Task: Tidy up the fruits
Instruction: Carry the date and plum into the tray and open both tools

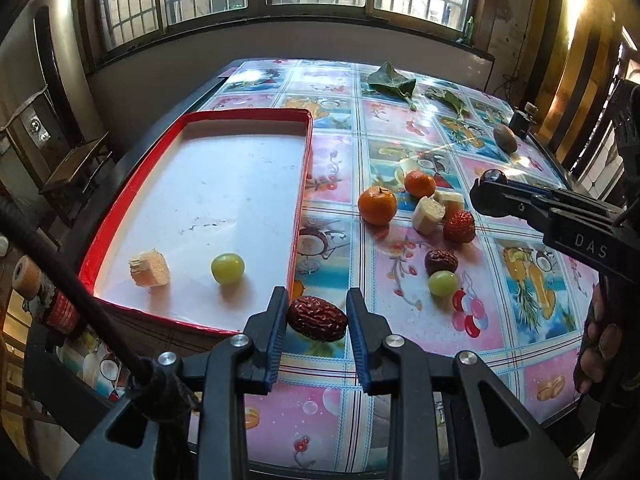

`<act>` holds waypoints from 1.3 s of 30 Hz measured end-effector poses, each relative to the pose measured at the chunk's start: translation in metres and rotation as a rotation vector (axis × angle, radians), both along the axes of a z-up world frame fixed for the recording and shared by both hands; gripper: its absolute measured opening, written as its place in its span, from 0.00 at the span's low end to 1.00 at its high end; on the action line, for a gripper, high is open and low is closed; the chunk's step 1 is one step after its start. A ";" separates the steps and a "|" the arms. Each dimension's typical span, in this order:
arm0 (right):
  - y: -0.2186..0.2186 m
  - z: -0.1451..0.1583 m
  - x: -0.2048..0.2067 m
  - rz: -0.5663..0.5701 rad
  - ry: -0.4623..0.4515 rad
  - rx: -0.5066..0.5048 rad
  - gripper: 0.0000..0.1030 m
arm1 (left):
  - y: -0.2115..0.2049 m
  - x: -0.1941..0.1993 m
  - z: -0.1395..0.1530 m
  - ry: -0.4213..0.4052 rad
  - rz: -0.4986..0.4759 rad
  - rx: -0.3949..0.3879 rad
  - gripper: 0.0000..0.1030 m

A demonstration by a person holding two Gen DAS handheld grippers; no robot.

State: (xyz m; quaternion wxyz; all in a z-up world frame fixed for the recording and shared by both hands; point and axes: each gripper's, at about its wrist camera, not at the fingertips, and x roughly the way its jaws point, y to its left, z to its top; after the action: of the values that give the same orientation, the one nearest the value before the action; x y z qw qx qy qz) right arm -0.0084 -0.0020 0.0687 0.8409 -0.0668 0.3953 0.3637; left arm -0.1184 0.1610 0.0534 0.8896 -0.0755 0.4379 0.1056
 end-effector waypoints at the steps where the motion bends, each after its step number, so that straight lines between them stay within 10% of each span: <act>1: 0.003 0.000 -0.001 0.005 0.000 -0.001 0.27 | 0.002 0.000 0.001 -0.002 0.002 -0.001 0.28; 39: 0.165 -0.009 -0.011 0.282 0.086 0.023 0.28 | 0.152 0.027 -0.012 -0.013 0.258 -0.046 0.28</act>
State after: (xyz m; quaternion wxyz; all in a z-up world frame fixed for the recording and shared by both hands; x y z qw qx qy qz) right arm -0.0193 0.1628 0.0596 0.7644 -0.0966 0.4135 0.4851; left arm -0.0913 0.3132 0.0413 0.8695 -0.1523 0.4212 0.2084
